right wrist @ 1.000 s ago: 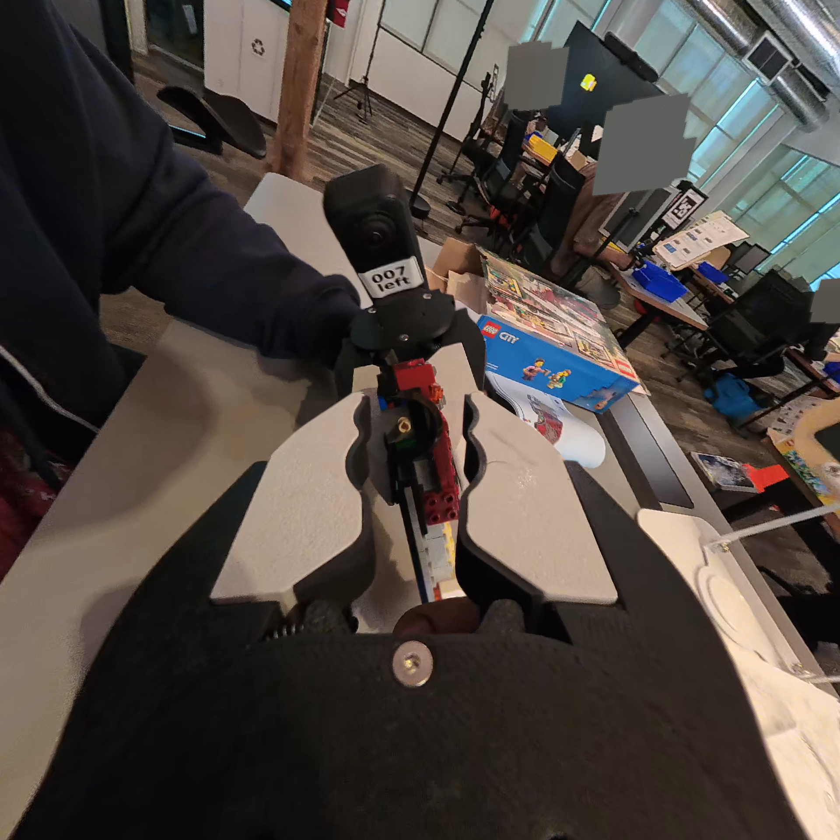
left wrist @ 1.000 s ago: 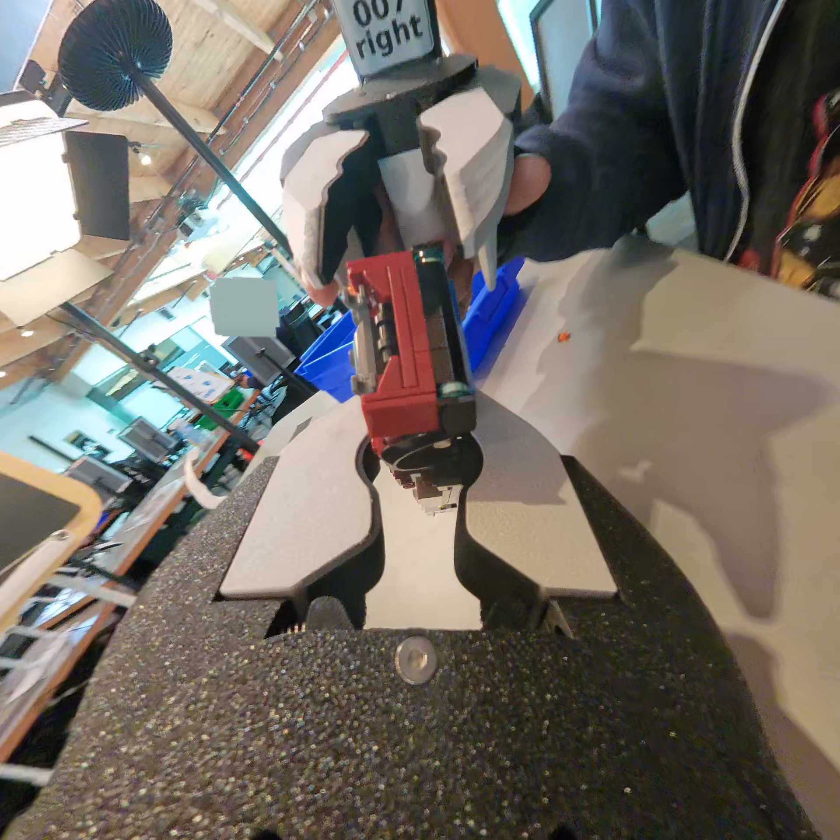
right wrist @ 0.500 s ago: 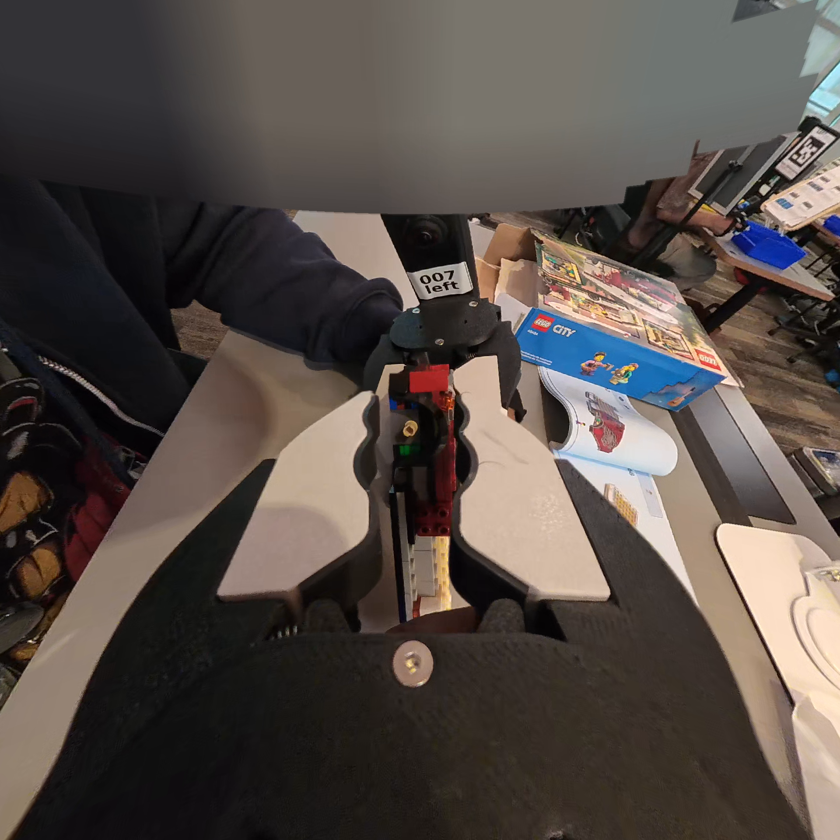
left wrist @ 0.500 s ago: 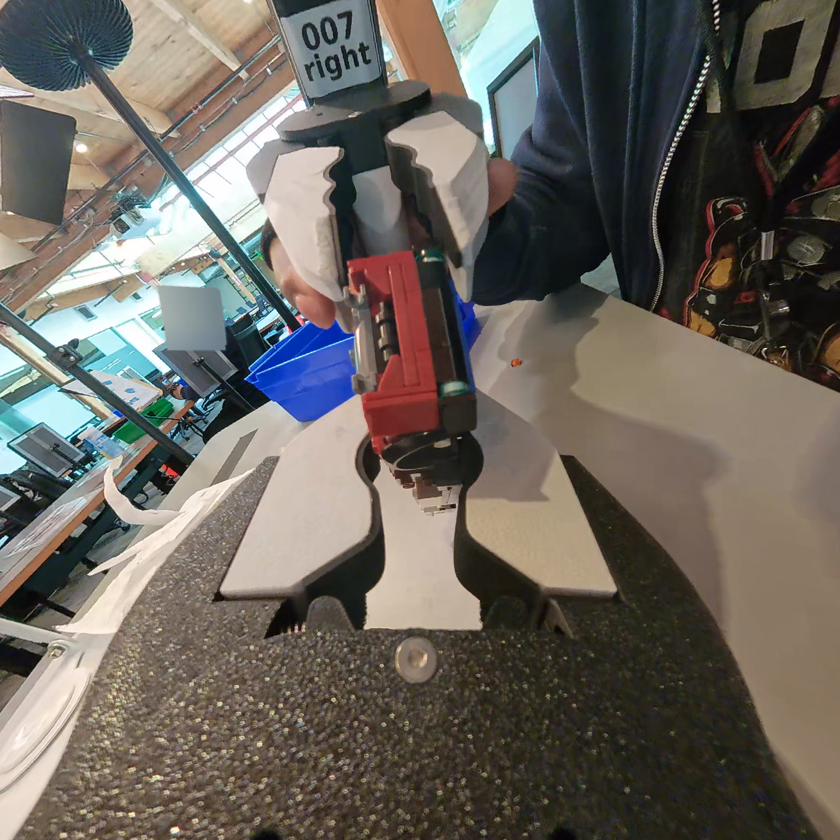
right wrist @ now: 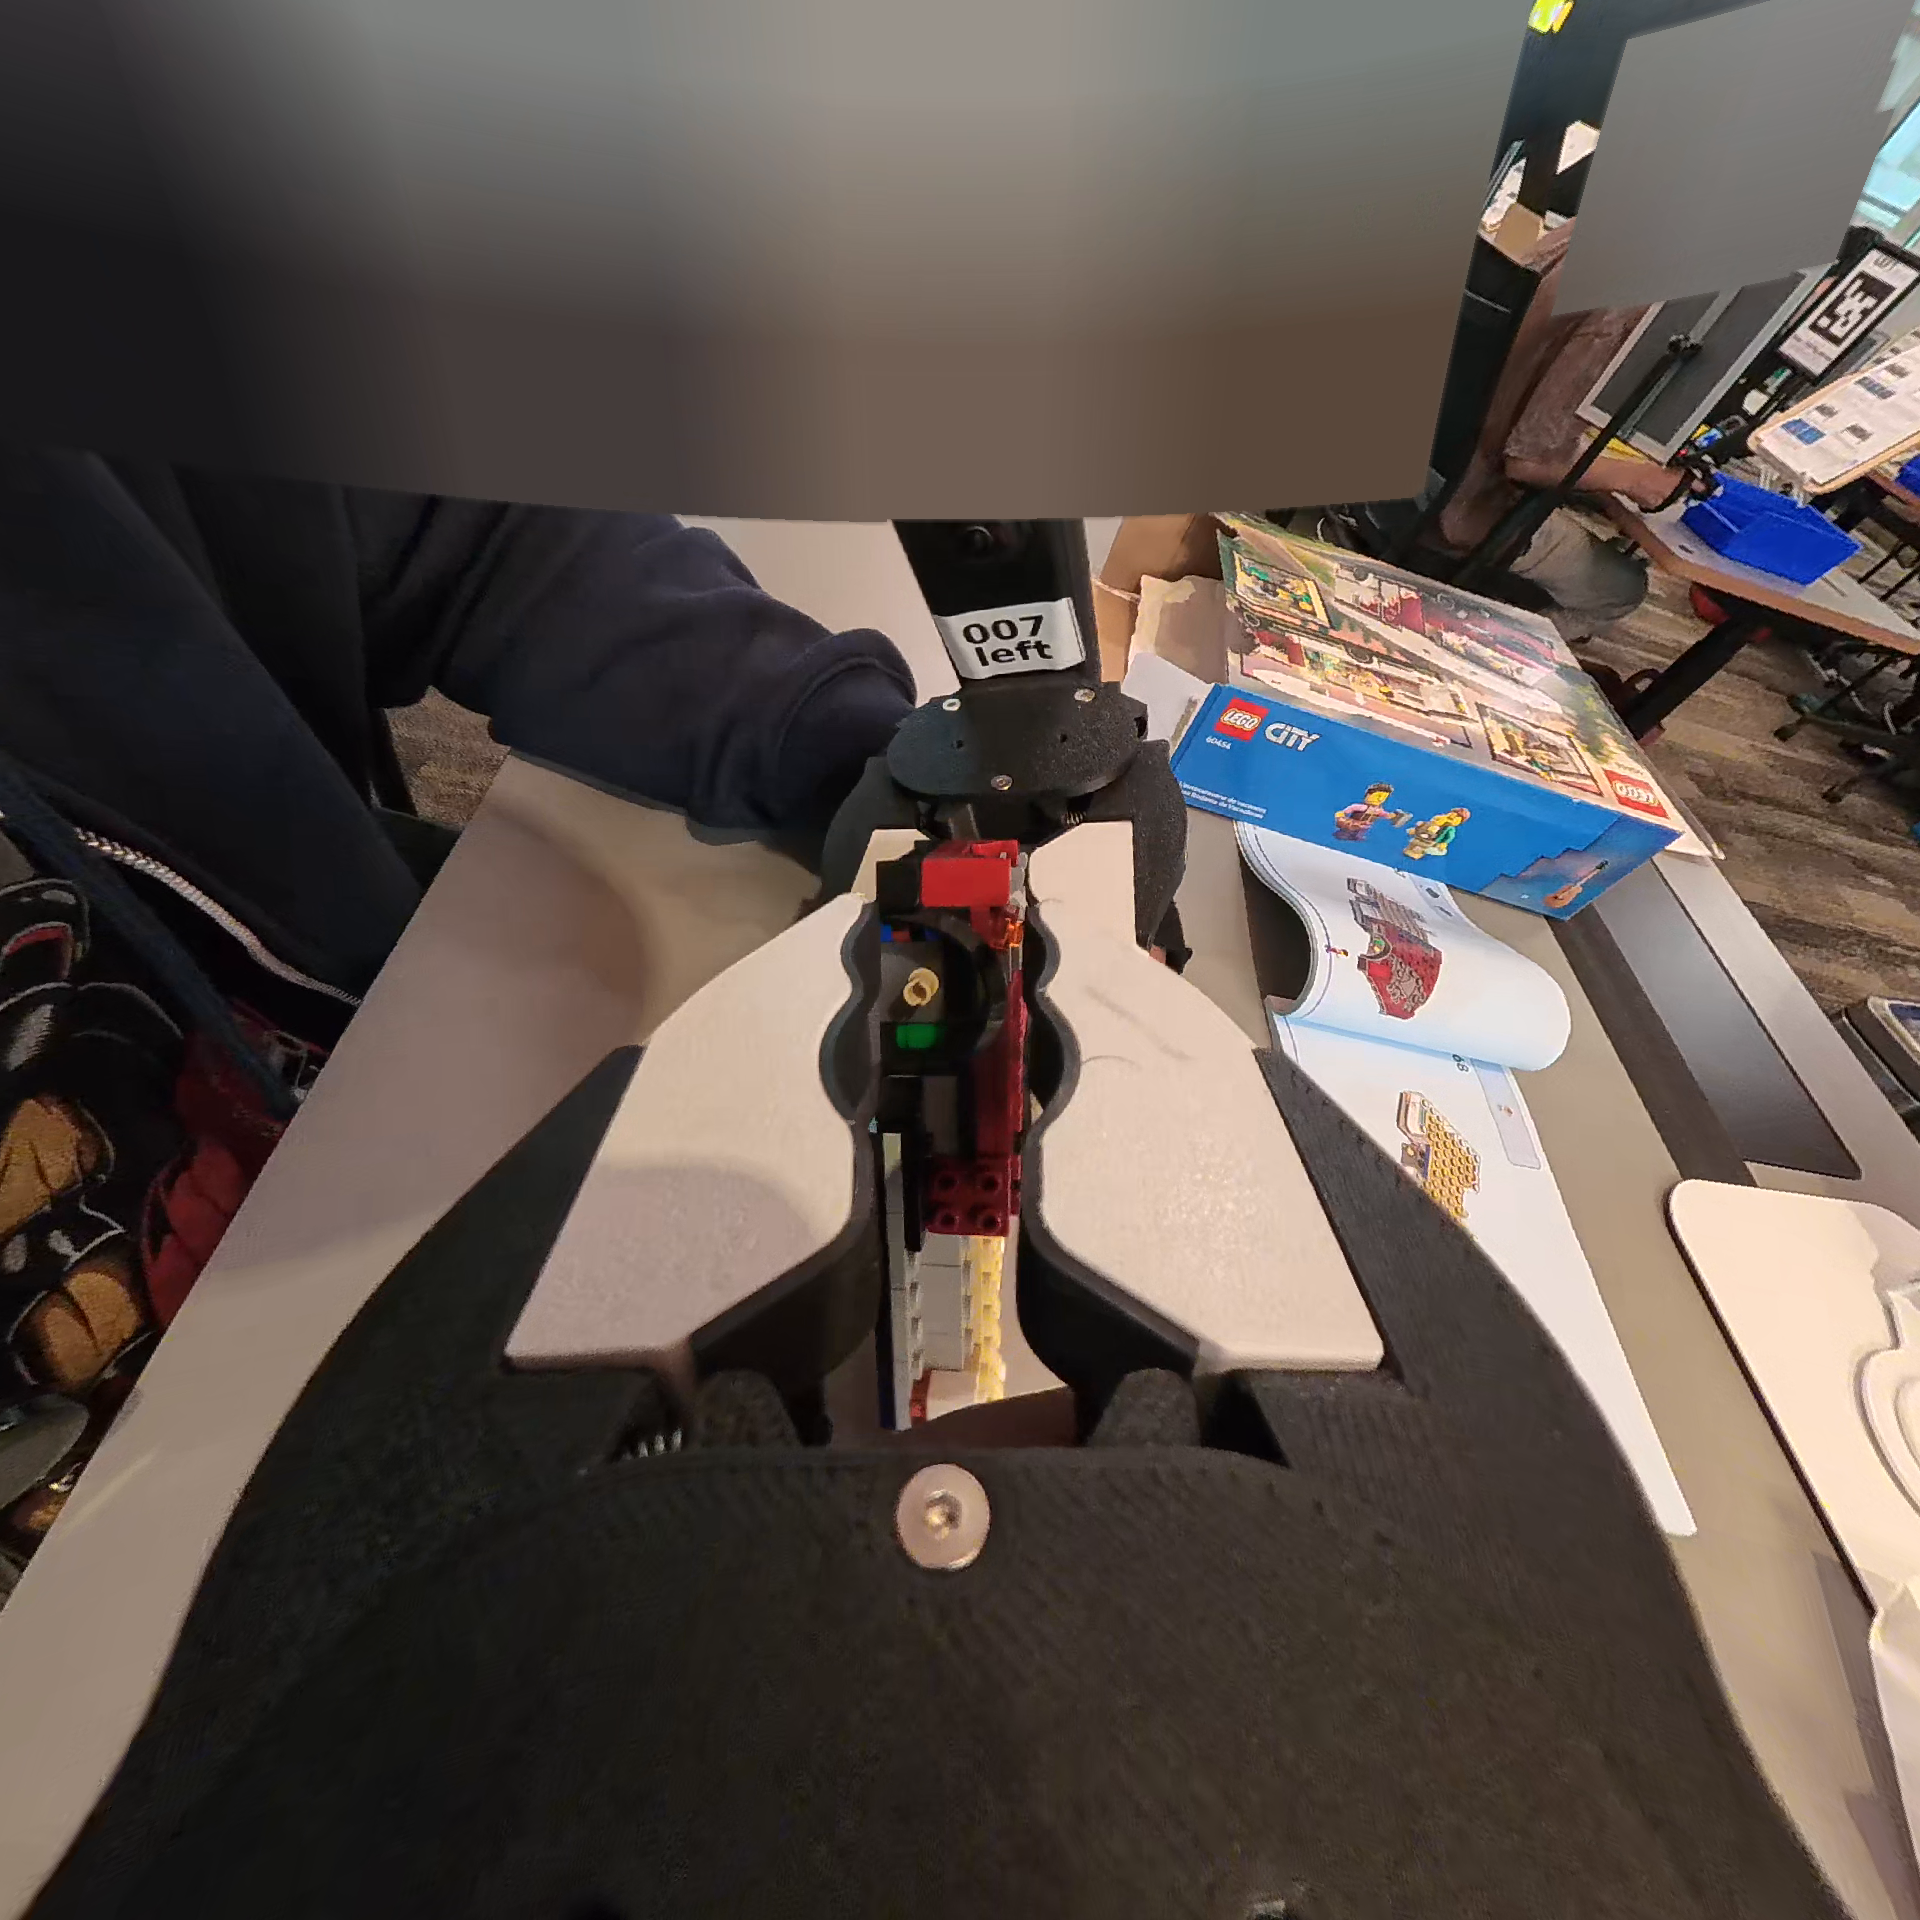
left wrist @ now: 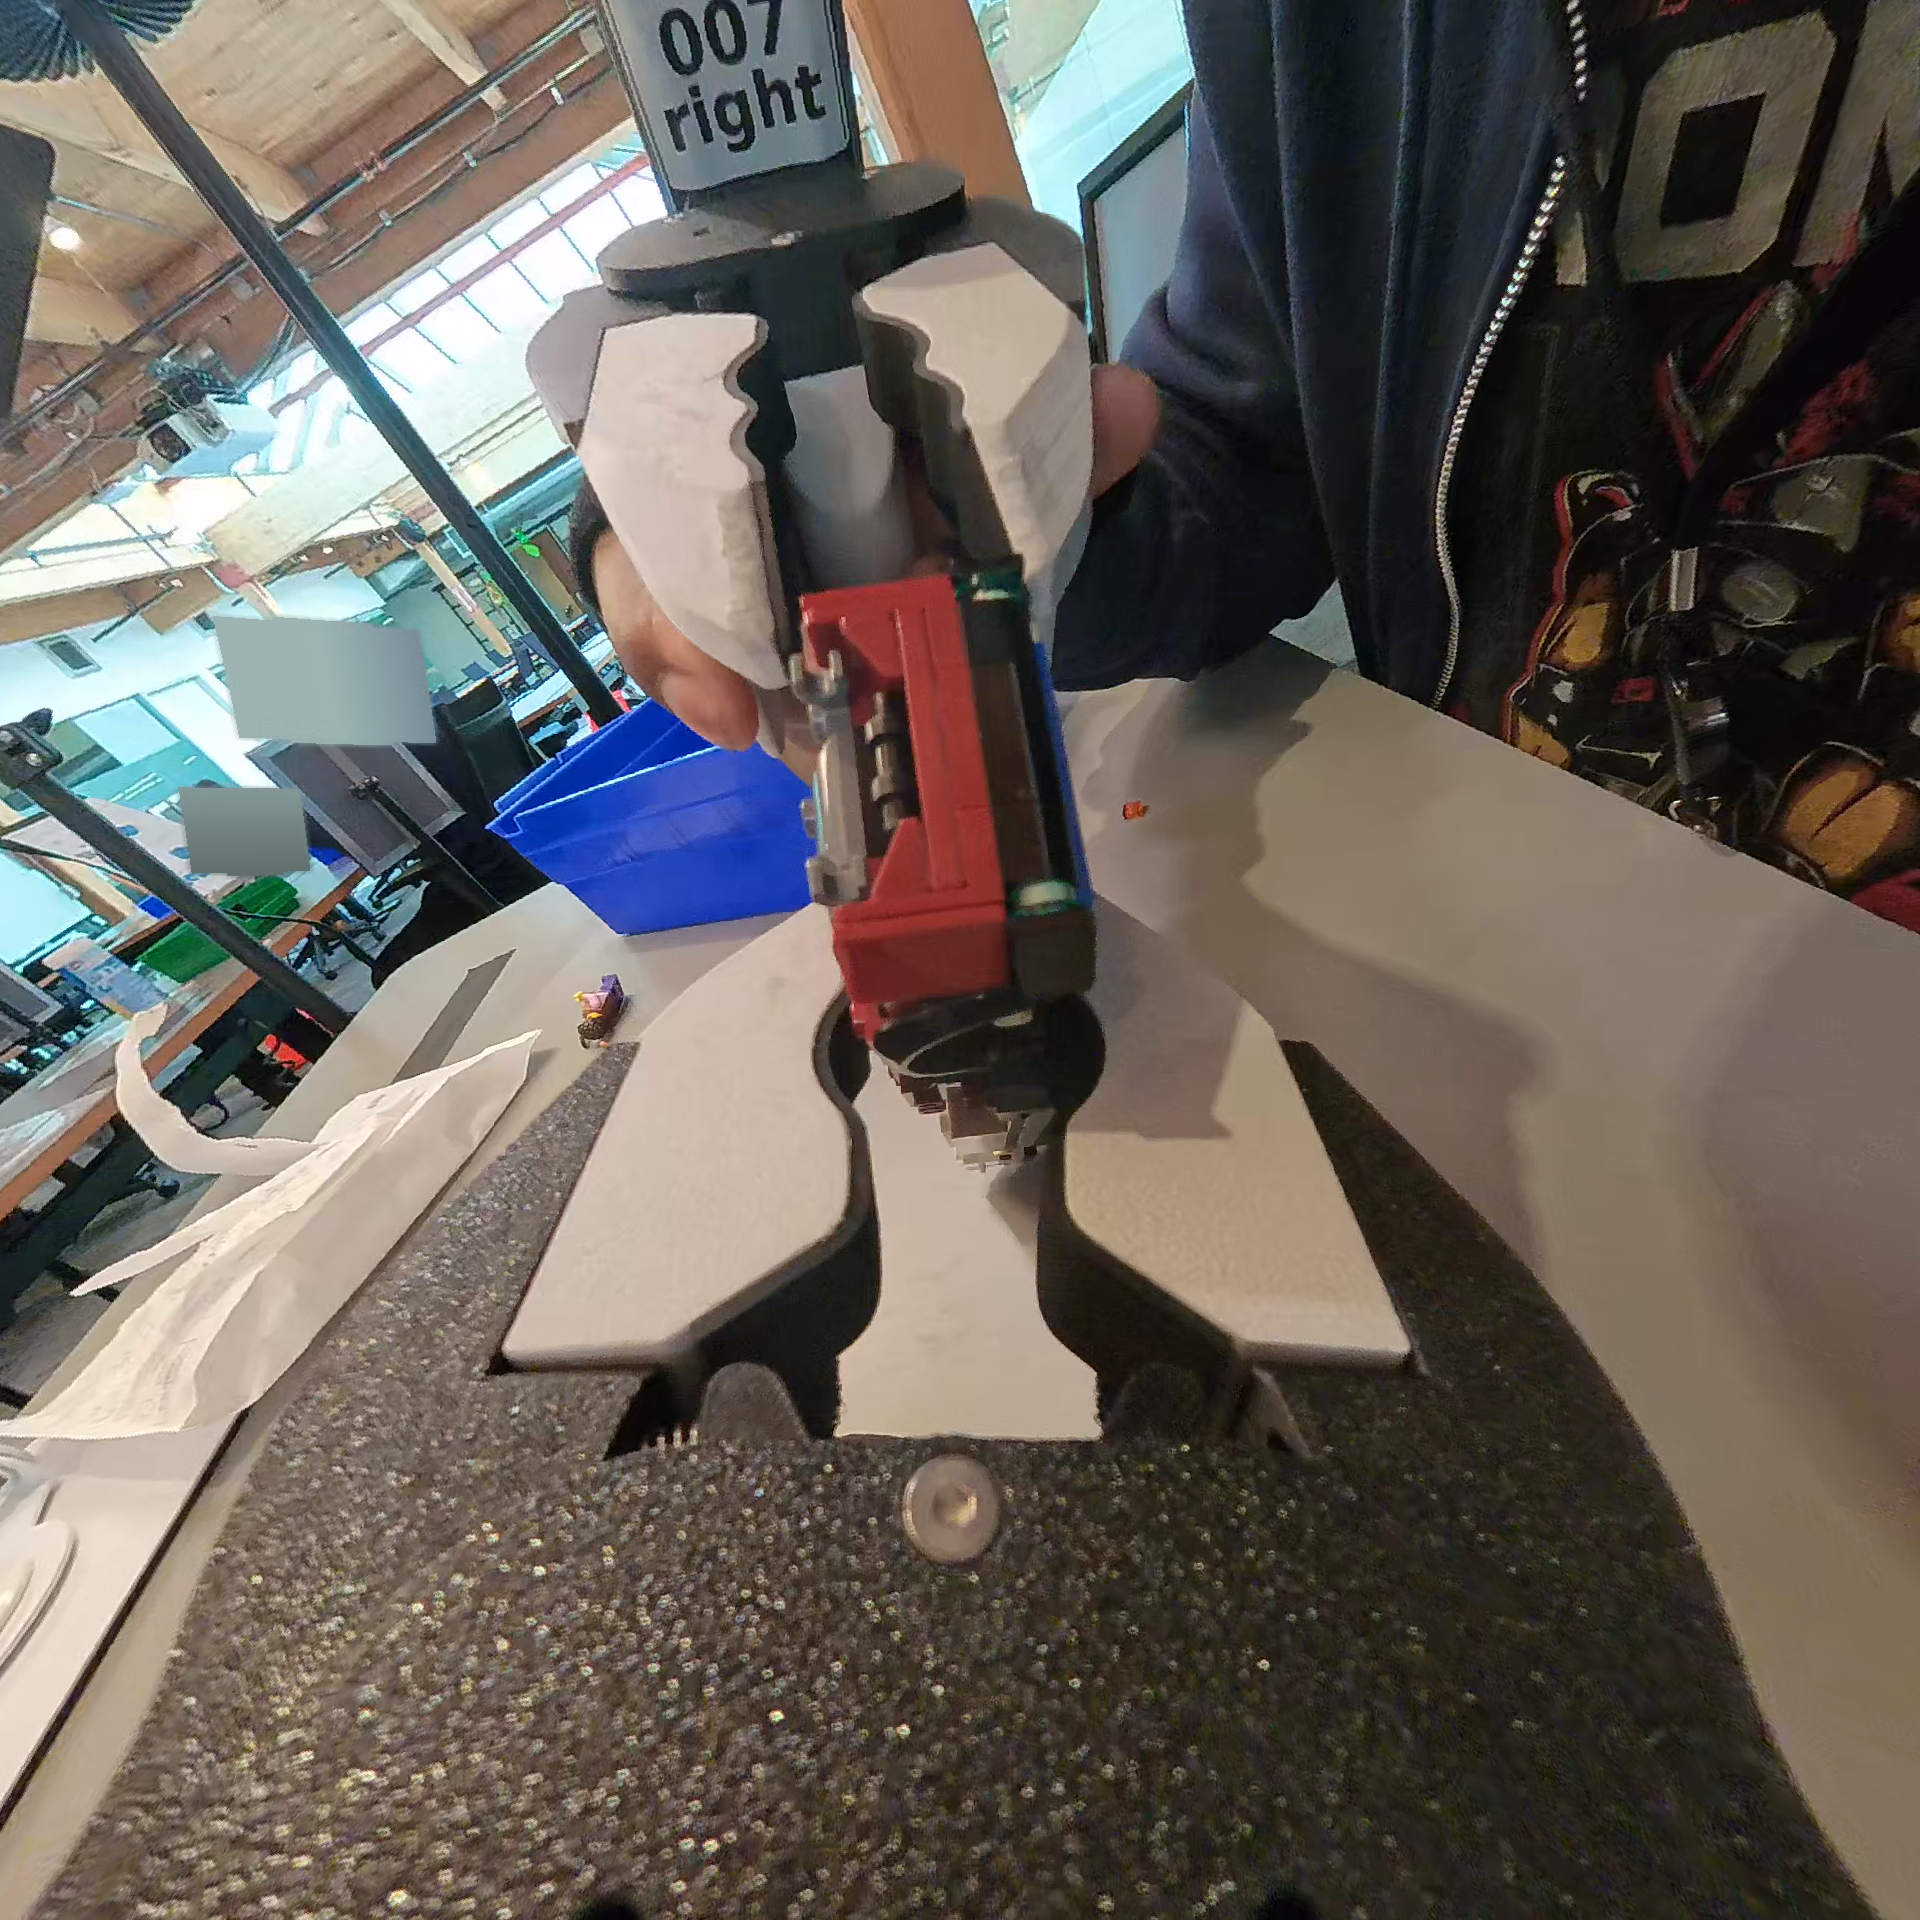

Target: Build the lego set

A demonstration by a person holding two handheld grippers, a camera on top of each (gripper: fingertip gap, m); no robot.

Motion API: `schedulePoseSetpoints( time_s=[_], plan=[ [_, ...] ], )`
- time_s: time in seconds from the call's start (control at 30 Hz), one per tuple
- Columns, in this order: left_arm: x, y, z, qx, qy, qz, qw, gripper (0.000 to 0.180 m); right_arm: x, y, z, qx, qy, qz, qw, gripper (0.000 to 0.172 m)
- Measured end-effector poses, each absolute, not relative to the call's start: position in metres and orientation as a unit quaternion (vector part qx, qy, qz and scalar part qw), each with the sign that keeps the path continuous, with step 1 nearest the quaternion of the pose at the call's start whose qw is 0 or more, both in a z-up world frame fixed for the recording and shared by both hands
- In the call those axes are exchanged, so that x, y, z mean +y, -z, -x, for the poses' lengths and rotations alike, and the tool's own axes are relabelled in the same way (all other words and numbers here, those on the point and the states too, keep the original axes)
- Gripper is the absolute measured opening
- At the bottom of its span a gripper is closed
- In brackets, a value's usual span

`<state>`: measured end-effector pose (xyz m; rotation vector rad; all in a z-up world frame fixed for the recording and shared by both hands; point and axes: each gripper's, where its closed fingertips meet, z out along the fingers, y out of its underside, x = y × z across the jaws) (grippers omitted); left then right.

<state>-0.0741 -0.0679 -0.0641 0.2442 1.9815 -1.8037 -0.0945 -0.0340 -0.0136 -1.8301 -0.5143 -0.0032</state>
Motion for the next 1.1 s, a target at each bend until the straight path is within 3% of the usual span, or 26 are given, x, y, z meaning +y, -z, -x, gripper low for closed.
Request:
schedulePoseSetpoints(
  time_s=[1.1],
  plan=[
    [-0.0697,0.0676,0.0759,0.724,0.654,-0.082,0.205,0.032,-0.0346,0.0156,0.0936,-0.231,-0.012,0.770,0.595,0.025]
  ],
)
